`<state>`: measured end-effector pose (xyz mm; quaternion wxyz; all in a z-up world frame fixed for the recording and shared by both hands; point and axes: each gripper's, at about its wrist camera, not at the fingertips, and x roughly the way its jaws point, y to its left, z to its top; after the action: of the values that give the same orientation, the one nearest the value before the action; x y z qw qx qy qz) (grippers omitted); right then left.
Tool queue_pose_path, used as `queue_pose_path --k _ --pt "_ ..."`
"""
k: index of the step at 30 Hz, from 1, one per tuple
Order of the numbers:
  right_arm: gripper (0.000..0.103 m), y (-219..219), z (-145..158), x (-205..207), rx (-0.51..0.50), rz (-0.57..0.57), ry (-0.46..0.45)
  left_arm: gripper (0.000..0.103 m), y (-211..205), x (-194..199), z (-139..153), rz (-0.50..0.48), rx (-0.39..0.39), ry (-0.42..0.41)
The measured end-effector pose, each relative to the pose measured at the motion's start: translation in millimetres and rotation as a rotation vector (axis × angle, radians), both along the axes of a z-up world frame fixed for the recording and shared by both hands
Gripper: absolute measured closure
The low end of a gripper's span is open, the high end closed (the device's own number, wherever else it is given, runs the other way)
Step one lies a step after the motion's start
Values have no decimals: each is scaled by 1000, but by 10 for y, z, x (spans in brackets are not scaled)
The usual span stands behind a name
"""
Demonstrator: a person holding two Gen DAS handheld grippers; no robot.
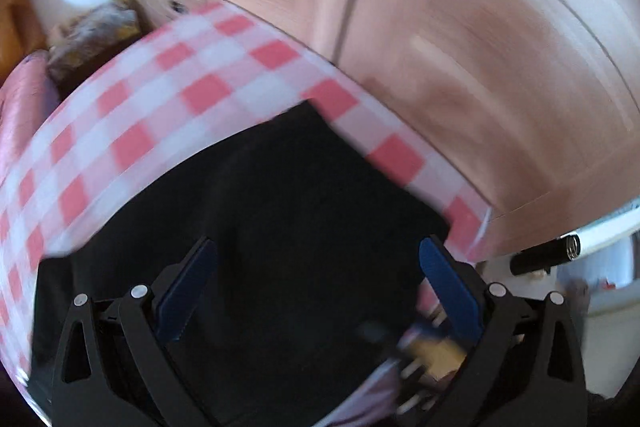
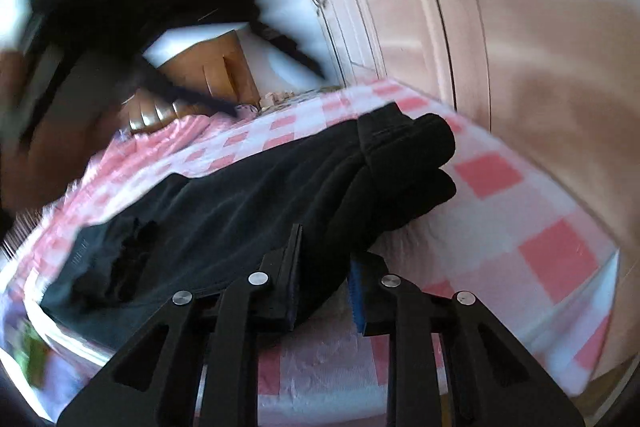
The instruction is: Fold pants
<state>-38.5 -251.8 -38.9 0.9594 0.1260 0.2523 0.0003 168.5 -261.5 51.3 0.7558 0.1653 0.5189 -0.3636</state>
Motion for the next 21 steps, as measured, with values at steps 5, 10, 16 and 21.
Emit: queue_pose_path --k 5,10,16,21 --pt "80 78 5 -2 -42 3 -21 2 -910 -96 -136 -124 270 -12" --pt "80 138 24 56 -87 7 -36 2 -1316 -279 -622 -245 608 -94" --pt "80 144 23 69 -90 8 -41 12 -1401 -287 -1064 -306 875 -157" --pt "73 104 6 65 -40 25 -31 71 -1232 -306 -1115 -348 895 -174"
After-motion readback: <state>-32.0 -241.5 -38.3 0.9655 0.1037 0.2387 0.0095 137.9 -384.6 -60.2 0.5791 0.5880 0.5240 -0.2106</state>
